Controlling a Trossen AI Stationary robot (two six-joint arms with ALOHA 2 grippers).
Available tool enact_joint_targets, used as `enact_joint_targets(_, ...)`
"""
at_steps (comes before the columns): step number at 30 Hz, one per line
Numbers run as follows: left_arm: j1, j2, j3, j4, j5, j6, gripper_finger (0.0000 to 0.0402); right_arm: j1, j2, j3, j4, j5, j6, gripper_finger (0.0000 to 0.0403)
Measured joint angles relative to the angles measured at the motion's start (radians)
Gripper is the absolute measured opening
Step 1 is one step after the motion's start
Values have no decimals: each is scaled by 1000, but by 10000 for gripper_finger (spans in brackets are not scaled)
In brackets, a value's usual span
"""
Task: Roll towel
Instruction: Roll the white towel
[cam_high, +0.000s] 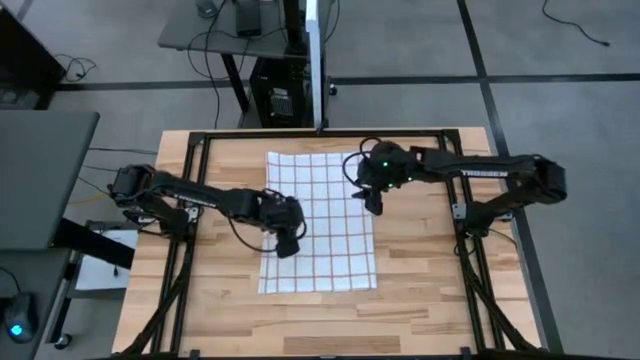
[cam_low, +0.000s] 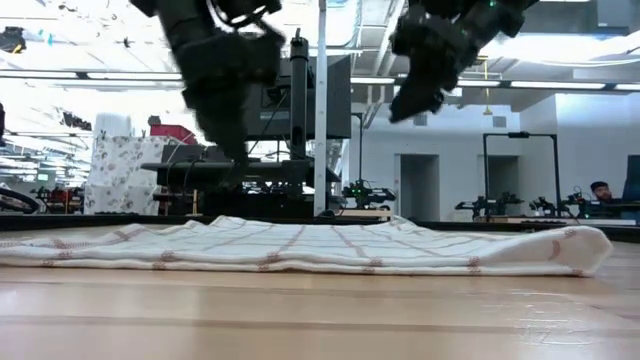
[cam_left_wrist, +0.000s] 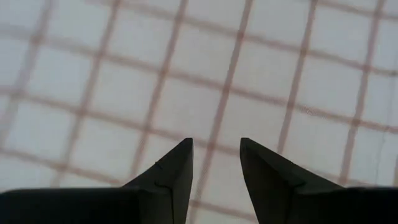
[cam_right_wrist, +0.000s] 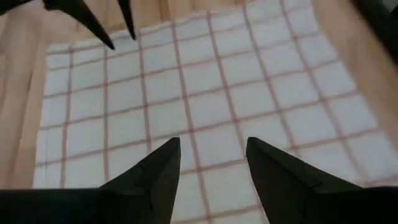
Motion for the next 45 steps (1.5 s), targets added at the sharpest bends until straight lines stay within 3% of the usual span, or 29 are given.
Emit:
enact_joint_targets(5,8,0,157,-166,34,73,137,41,-48,114,-194,4,-71,205)
enact_joint_targets(10,-91,-1,317,-216,70,103,162,164,-81,151,-297,5,-99,250)
enact_joint_targets(13,-186,-2,369,-266,-2,82,171,260,-82,151,-339,46,-94,266)
enact_joint_targets(19,-412,5,376,-347,-194,-151,174,472,-73,136,-307,182,-33,270)
enact_joint_targets(25,-588,79,375,-378,-316,-314,174,676,-58,98,-263,345,148,270)
enact_joint_targets(34,-681,311,374,-374,-349,-348,174,905,167,86,-201,542,476,270)
enact_joint_targets(39,-681,435,374,-373,-349,-428,174,946,293,86,-151,585,620,270)
enact_joint_targets(45,-681,494,372,-399,-349,-431,174,951,403,86,-86,584,729,270)
